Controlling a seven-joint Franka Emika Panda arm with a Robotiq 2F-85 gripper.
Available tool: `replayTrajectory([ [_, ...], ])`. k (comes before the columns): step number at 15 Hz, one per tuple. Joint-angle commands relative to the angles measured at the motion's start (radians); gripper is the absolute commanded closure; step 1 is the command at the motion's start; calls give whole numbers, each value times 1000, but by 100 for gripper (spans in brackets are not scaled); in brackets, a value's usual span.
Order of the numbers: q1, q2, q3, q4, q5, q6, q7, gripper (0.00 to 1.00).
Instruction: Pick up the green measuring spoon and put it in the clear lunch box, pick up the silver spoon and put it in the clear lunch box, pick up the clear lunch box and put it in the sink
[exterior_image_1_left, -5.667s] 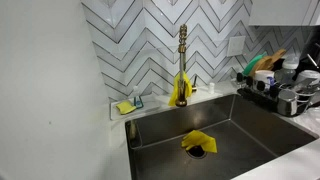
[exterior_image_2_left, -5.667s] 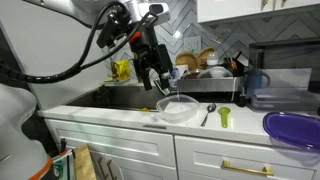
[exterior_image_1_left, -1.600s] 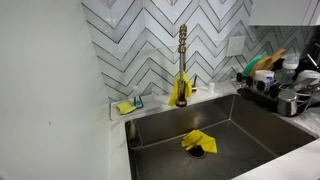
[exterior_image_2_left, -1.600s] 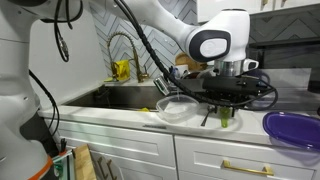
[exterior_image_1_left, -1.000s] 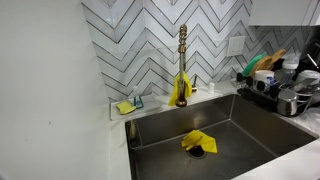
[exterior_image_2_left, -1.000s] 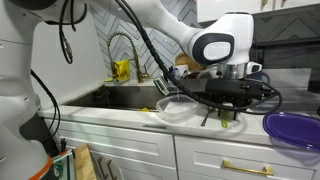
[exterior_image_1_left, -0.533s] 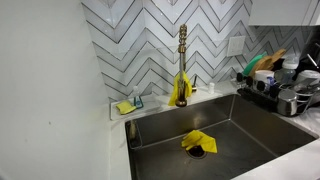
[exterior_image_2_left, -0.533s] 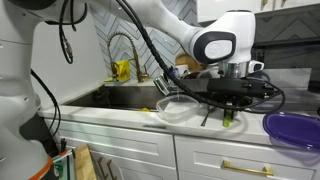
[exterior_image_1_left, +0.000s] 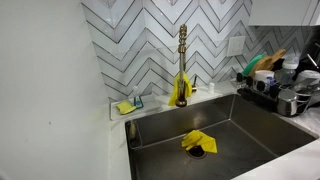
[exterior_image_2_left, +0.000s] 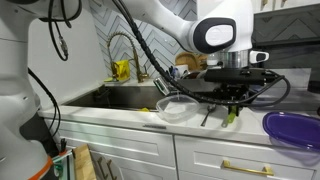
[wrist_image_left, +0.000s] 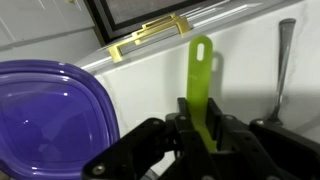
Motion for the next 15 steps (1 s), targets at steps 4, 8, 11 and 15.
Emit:
replayTrajectory([
  [4, 40, -209, 3, -176, -13, -162, 196, 95],
  [8, 72, -304, 8, -246, -7, -227, 268, 95],
  [11, 86, -285, 0, -217, -4, -220, 258, 79],
  [15, 107, -356, -1, -280, -5, -220, 284, 79],
])
